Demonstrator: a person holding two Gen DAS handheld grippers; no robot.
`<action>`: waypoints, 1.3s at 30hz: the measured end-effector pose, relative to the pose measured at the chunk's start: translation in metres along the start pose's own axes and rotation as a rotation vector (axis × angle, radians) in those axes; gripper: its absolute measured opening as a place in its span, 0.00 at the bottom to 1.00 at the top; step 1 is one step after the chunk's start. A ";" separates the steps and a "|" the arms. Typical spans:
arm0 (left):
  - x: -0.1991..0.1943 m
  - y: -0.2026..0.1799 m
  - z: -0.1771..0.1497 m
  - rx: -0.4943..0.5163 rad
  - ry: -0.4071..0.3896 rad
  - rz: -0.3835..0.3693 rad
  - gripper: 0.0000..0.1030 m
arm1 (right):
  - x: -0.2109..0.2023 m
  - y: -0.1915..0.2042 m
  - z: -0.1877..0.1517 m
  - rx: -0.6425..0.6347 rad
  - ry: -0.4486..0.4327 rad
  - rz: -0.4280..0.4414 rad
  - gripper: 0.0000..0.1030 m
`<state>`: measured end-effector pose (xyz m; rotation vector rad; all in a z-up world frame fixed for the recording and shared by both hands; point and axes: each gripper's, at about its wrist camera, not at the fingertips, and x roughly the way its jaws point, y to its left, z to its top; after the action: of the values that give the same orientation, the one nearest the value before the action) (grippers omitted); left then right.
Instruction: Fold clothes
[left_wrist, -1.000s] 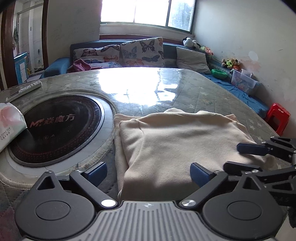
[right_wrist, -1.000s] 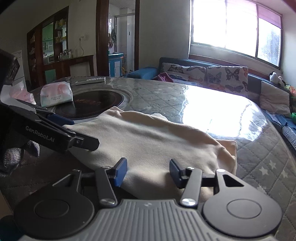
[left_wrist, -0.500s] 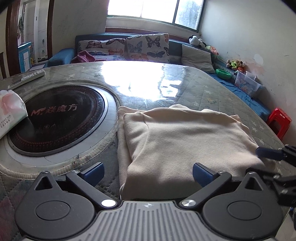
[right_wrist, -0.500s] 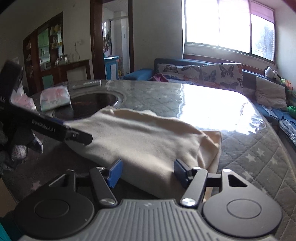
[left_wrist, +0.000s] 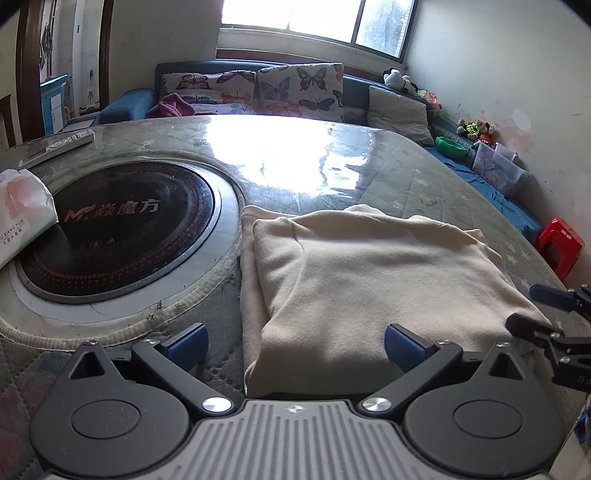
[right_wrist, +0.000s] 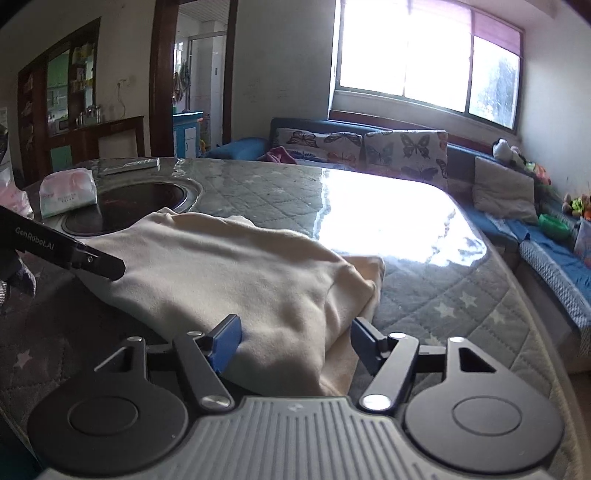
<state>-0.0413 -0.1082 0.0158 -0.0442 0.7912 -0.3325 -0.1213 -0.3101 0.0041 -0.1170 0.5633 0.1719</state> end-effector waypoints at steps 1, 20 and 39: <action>0.000 0.000 0.000 -0.001 0.001 0.001 1.00 | -0.001 0.000 0.003 0.001 -0.009 0.004 0.66; -0.004 0.009 0.007 -0.027 -0.014 0.064 1.00 | 0.025 -0.008 0.007 -0.011 0.029 -0.048 0.66; -0.007 0.024 0.012 -0.072 -0.026 0.125 1.00 | 0.043 -0.036 0.032 -0.003 0.024 -0.162 0.66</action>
<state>-0.0308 -0.0841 0.0258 -0.0660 0.7759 -0.1847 -0.0624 -0.3346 0.0098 -0.1669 0.5749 0.0140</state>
